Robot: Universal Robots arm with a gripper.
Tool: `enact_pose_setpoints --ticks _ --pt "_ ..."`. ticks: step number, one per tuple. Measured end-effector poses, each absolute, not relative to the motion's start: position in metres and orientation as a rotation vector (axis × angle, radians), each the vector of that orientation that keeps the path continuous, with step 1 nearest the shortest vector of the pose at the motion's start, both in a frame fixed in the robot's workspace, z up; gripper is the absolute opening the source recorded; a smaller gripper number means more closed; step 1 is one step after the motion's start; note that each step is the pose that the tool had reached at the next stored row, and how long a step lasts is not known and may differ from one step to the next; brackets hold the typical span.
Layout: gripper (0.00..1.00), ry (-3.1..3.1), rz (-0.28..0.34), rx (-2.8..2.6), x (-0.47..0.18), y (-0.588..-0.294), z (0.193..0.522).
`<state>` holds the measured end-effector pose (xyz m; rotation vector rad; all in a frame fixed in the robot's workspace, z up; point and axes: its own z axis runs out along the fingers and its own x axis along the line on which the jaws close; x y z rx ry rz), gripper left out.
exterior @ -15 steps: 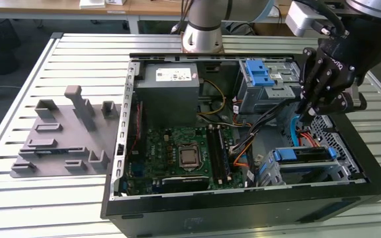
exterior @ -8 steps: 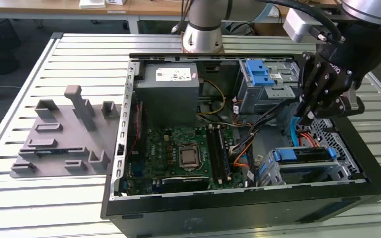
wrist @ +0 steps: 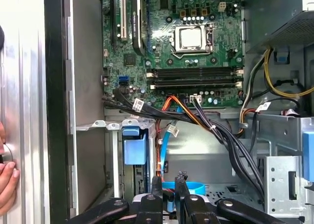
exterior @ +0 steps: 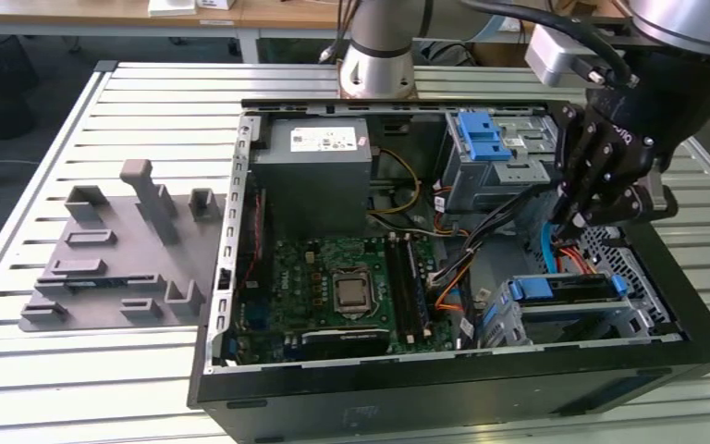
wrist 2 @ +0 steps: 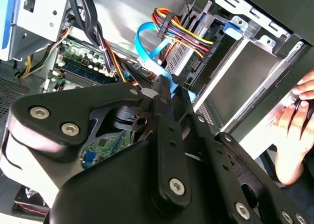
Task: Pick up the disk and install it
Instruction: 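Insert the second disk wire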
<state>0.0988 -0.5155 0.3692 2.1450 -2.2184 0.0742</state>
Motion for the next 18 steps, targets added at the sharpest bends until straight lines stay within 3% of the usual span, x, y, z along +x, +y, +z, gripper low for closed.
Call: enact_pose_setpoints --ticks 18 --pt "0.25 -2.218 0.084 2.144 0.099 -0.529 0.349"
